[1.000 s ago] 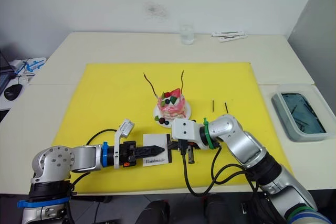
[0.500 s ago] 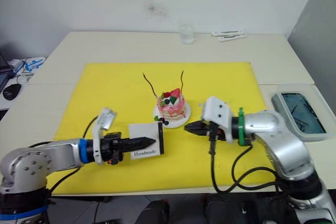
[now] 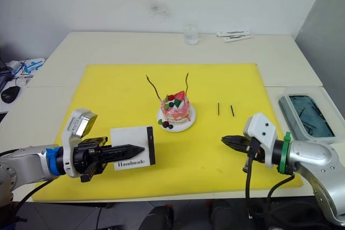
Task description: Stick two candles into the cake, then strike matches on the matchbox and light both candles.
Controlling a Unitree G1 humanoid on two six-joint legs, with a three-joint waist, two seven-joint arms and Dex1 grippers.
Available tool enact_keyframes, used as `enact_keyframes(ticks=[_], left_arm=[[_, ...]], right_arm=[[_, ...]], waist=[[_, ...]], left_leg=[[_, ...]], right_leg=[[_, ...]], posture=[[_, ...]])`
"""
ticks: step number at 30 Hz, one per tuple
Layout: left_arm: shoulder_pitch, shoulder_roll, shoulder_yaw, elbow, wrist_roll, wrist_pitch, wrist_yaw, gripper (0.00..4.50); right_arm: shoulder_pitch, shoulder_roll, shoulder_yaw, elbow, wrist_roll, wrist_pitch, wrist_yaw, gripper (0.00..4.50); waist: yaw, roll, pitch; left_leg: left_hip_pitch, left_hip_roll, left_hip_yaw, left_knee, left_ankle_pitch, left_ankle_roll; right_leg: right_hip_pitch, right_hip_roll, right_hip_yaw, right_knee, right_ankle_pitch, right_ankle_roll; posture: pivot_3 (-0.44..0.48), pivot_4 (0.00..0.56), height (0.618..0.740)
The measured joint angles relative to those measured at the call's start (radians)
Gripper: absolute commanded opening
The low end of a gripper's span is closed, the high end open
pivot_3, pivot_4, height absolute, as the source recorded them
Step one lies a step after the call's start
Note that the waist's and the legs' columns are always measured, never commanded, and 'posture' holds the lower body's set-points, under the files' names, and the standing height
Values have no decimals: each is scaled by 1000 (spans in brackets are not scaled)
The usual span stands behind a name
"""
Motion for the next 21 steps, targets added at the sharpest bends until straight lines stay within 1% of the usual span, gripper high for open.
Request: enact_keyframes(ticks=[2,3,4,8,11,12,15,21], left_arm=[[-3,0,-13,-1,-29,-2,23,0],[-3,0,-20,-3,-42,-4,37,0],[-4,0,-28,-3,-50,-6,45,0],[-33,0,-77,0,-54,-20,60,0],[-76,0,-115,22,-48,-29,67,0],[-83,0,-123,25,-48,-35,69,0],[-94,0,-143,32,-45,-41,75,0],[-106,-2,-172,36,-32,-48,79,0]], right_arm=[[27,21,-17,7,-23,-27,-47,922],[35,28,-19,12,-33,-38,-68,1251],[40,32,-20,15,-37,-44,-85,1686],[46,63,-18,15,-63,-63,-164,3175],[4,99,15,23,-116,-66,-251,4248],[-16,111,34,32,-128,-65,-277,4451],[-83,156,94,75,-186,-59,-365,4451],[-232,308,201,235,-294,-16,-548,4451]], waist=[[0,0,0],[0,0,0],[0,0,0],[0,0,0],[-2,0,0],[-3,0,0],[-2,0,0],[-2,0,0]], left_leg=[[0,0,0,0,0,0],[0,0,0,0,0,0],[0,0,0,0,0,0],[0,1,0,0,0,0],[1,1,1,1,0,0],[1,1,1,0,0,0],[1,1,1,0,0,0],[0,2,0,0,0,0]], right_leg=[[0,0,0,0,0,0],[0,0,0,0,0,0],[0,0,0,0,0,-1],[0,1,1,0,-1,-2],[0,2,1,0,-1,-2],[0,2,1,1,-1,-2],[0,2,1,1,0,-1],[-2,3,1,2,0,-1]], posture=[[0,150,740],[0,150,740],[0,150,740],[0,150,740],[0,150,740],[0,150,740],[0,150,740],[0,150,740]])
